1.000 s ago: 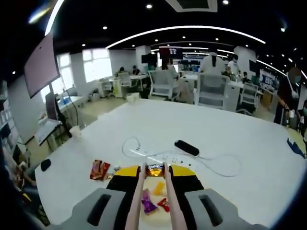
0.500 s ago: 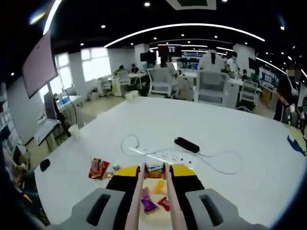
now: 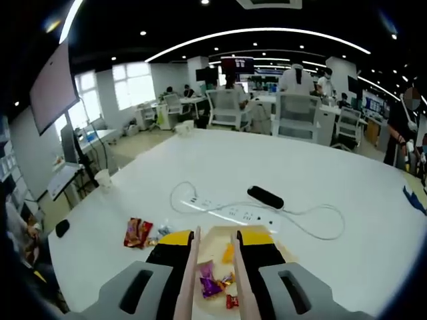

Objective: Place the target food into the container with the food tongs after gripping and lifting it, then release it inside without dropping or visibly crushing the food.

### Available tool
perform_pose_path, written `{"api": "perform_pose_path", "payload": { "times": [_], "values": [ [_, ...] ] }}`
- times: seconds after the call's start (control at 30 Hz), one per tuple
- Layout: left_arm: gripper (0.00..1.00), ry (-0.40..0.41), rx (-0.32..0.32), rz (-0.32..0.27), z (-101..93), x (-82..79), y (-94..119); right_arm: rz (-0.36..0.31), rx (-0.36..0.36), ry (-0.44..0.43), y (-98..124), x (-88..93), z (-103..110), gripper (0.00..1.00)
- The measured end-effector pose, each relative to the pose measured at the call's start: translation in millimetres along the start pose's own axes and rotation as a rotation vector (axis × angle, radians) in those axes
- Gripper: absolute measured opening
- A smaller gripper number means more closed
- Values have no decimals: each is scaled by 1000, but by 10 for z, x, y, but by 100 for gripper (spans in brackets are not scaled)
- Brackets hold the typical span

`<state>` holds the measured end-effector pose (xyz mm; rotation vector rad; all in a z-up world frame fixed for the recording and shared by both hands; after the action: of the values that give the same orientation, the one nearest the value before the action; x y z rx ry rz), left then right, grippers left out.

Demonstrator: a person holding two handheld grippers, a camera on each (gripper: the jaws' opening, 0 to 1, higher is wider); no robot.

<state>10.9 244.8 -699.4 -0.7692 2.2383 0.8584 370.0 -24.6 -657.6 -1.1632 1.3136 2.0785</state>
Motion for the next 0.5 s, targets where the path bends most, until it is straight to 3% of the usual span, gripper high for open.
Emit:
{"api": "perform_pose_path", "payload": {
  "times": [0.2,0.5],
  "values": [
    [45,16,-7,2,40,4,4,53,-62,30,-218,119,253,25],
    [45,28,-15,22,99,-2,2,117,-158,47,-581,339,816,25]
  ]
}}
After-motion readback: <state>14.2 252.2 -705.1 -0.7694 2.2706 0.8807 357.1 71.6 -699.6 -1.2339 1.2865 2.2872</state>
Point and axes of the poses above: the point that each gripper's makers call its tool centre point, and the gripper's own axes: y roughly backward along the fingers, z roughly to its left, x roughly out of its underside, the point moved 5 cm from there along y, roughly backward along the fingers, and after that the axes turned 8 degrees about -y, right-handed, at the moved point
